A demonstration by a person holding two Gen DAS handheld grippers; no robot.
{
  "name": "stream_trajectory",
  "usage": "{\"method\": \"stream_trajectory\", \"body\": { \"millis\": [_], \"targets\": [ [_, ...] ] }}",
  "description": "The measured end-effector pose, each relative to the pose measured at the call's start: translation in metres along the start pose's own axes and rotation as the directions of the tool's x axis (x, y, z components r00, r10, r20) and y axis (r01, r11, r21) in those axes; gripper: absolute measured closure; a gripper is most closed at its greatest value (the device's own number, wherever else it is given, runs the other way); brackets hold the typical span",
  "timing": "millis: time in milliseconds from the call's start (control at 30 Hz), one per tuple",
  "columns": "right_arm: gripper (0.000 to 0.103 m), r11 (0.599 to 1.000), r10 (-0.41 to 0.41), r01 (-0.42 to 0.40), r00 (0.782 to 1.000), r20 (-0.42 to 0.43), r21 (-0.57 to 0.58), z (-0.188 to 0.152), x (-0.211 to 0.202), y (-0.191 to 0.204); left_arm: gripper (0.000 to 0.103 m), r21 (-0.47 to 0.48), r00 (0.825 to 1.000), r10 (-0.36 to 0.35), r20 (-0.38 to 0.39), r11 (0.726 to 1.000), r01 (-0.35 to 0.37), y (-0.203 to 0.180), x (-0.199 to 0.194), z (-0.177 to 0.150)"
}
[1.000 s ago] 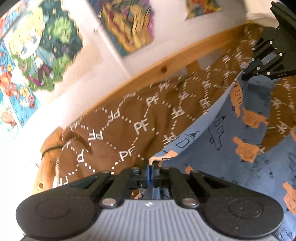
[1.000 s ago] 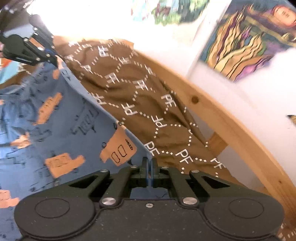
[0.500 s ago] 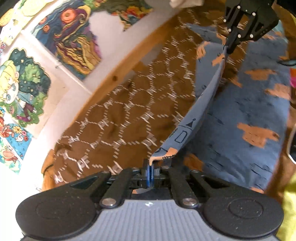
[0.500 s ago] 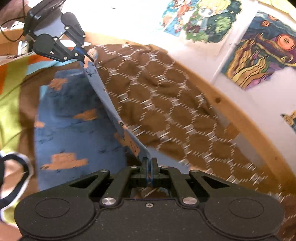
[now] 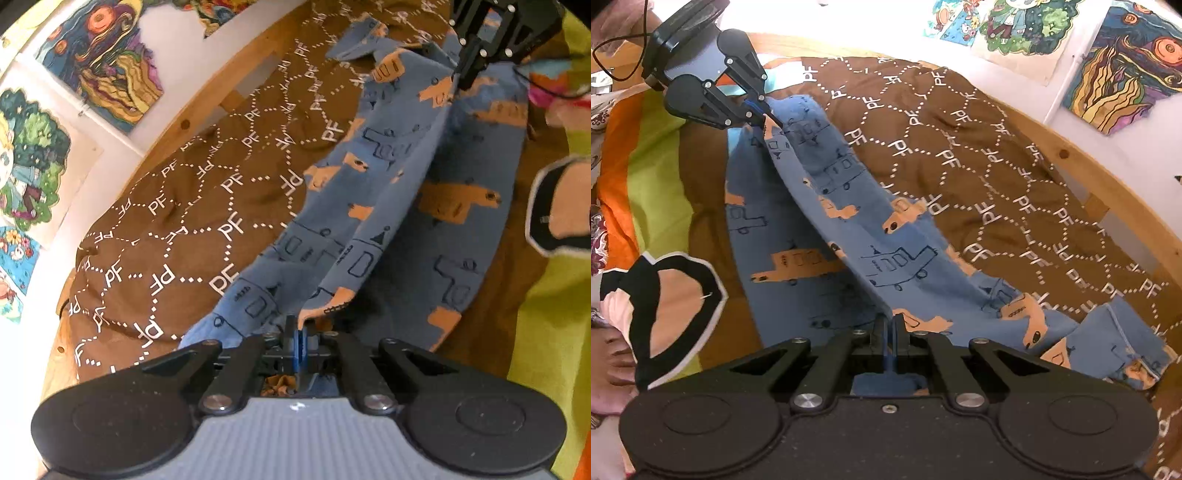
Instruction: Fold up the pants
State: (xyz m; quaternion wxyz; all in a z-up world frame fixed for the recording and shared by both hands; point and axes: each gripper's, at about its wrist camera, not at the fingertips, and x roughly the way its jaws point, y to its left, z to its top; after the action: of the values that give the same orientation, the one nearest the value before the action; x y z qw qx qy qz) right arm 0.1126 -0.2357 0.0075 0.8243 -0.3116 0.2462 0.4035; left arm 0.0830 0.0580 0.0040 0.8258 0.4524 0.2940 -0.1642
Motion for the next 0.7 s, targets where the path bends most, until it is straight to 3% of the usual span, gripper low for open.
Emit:
{"method": "stream_trajectory", "body": {
  "millis": [200, 300, 367, 467, 700],
  "targets": [
    [0.103, 1.000, 0.006, -0.006, 1.000, -0.006, -0.015, -0.007, -0.002, 0.017, 0.101, 0.094, 1.000, 0.016, 0.001, 0.995, -0.016, -0.011, -0.003, -0.003],
    [0.102, 1.000, 0.004, -0.004, 1.000, -0.014, -0.013, -0.010, -0.001, 0.021, 0.089, 0.109, 0.998, 0.057, -0.004, 0.992, -0.056, -0.022, 0.000, -0.008],
    [0.102, 1.000, 0.006, -0.006, 1.000, -0.017, -0.001, -0.013, 0.000, 0.023, 0.072, 0.111, 0.996, 0.091, -0.007, 0.990, -0.090, -0.027, 0.001, -0.012],
    [0.102, 1.000, 0.003, -0.003, 1.000, -0.016, 0.010, -0.015, 0.002, 0.023, 0.057, 0.152, 0.991, 0.130, -0.010, 0.980, -0.127, -0.031, -0.001, -0.018],
    [0.102, 1.000, -0.002, 0.003, 1.000, -0.009, 0.025, -0.016, 0.003, 0.022, 0.060, 0.183, 0.986, 0.166, -0.020, 0.970, -0.160, -0.027, -0.005, -0.024]
  ]
}}
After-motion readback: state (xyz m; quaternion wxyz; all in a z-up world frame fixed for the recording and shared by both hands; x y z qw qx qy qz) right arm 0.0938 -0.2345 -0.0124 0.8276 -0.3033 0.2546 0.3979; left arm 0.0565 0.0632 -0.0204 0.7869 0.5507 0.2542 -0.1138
